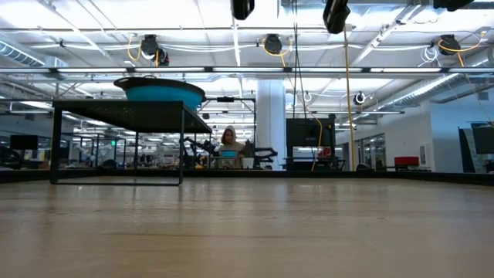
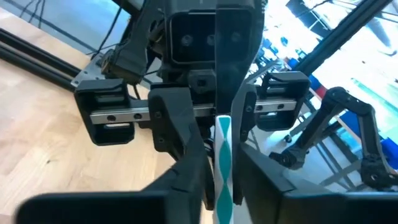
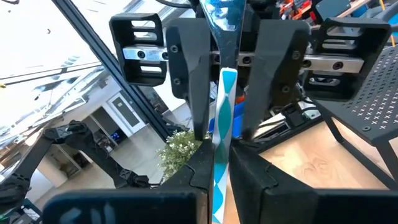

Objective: Pick & Place Fruit
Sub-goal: Put the white blue table knife on the shelf

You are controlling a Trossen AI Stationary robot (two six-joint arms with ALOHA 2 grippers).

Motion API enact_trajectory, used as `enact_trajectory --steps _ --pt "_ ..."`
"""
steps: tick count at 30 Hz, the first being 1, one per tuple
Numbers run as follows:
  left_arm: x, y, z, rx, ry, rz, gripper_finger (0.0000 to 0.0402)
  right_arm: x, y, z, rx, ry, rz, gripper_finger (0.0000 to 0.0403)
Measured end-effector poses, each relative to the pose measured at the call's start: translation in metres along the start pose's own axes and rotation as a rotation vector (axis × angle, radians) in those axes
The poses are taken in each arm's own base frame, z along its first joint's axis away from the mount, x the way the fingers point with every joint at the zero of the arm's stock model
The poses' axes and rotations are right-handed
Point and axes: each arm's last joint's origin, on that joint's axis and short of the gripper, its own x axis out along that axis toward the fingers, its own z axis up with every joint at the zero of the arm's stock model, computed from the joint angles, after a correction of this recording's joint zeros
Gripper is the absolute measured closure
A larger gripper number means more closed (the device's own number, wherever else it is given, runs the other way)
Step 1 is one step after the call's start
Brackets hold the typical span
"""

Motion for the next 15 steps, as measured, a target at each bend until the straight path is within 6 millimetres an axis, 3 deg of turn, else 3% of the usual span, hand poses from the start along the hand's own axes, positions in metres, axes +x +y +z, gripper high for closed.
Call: enact_trajectory --steps 6,15 --pt "-0.0003 0.0002 0.0001 0.020 0.024 -0.035 0.0386 0.0000 0.0000 -0.0001 -0.001 0.001 0.000 0.0378" --pt "-0.0003 0.0000 -0.0001 0.013 0.032 -0.046 0.0393 0.0000 0.0002 -0.0002 0.000 0.004 0.005 0.0367"
